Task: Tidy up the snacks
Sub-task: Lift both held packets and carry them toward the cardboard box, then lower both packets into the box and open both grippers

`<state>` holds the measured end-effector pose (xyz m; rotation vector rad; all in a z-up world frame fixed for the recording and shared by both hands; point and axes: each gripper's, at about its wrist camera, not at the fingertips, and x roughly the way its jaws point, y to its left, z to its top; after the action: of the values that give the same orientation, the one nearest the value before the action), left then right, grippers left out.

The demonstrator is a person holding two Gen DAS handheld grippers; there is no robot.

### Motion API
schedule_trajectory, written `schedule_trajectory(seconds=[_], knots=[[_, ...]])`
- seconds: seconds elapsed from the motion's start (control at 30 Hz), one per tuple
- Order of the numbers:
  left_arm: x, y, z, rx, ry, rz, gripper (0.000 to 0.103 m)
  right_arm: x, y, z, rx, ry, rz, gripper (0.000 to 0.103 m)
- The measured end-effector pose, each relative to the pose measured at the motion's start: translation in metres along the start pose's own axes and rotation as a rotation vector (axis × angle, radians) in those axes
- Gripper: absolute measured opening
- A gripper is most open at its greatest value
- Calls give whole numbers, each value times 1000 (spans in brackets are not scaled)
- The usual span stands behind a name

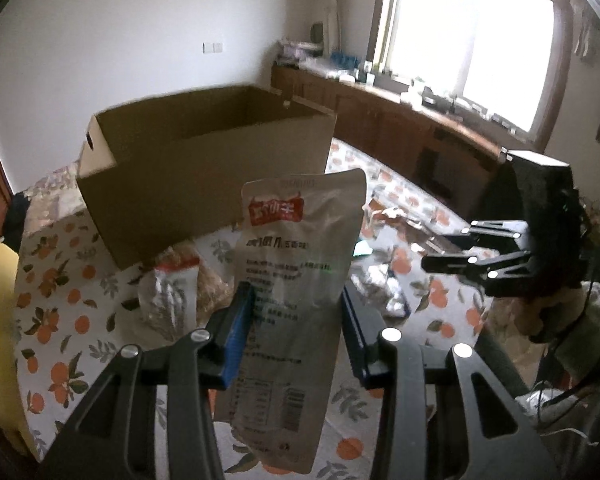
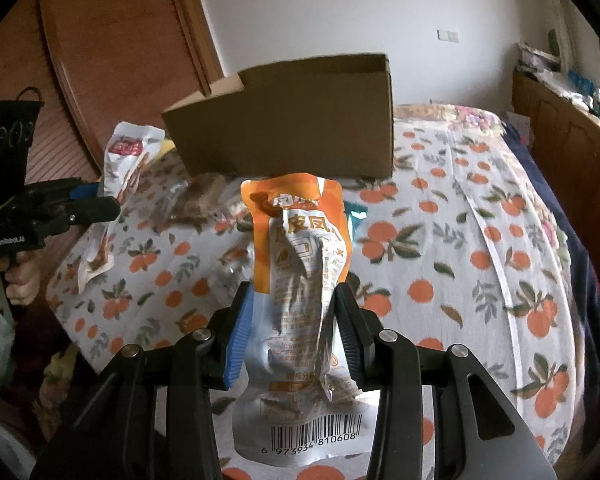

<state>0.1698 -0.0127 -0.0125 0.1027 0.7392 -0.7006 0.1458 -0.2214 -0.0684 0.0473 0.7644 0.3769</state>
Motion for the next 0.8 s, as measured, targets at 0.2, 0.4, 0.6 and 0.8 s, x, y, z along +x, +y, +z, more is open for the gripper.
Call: schedule_trajectory(seconds=[0.2,0.4,0.6,0.8], knots=[[-18,2,25,-21,-88,12,41,-9,9,32,-52,-43,6,41],[-21,12,64,-23,-151,63,41,-13,15,81,-108,-99,13,41],[-13,26,102,-8,-181,90,41,-9,22,131,-166,-142,21,41],[-3,46,140,7,-204,127,41,7,22,174,-204,-168,27,41]])
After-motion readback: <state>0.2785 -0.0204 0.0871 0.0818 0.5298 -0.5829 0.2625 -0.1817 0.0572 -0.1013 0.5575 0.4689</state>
